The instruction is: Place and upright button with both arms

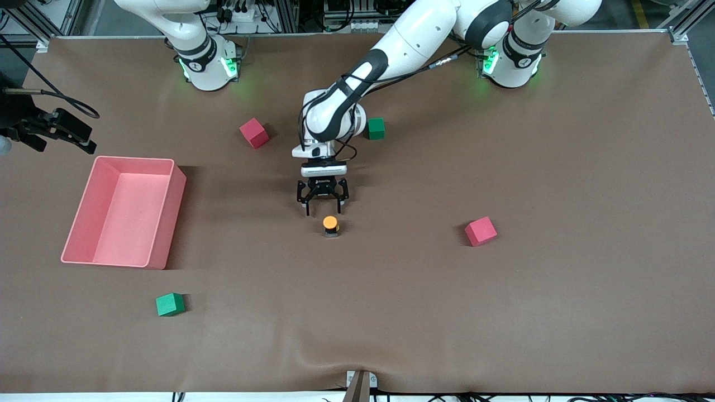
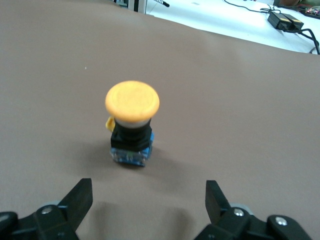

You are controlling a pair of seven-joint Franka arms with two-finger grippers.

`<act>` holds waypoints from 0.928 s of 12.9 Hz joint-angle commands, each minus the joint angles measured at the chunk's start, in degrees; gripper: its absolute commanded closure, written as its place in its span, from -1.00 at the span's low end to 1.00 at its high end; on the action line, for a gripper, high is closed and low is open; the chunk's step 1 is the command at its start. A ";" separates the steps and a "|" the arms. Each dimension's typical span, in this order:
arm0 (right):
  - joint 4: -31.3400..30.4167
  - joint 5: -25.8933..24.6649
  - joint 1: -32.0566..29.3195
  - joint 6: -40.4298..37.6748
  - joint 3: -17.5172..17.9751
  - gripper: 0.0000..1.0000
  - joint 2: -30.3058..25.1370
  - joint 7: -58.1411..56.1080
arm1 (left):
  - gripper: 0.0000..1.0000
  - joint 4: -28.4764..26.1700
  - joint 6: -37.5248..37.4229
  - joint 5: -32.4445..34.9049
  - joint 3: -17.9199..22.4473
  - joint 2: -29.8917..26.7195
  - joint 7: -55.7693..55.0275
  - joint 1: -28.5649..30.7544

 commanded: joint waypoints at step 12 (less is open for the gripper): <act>1.37 0.88 -0.81 -0.54 0.33 -1.00 0.64 -1.08 | -1.00 0.59 -16.27 -51.97 -3.37 -23.78 46.13 6.63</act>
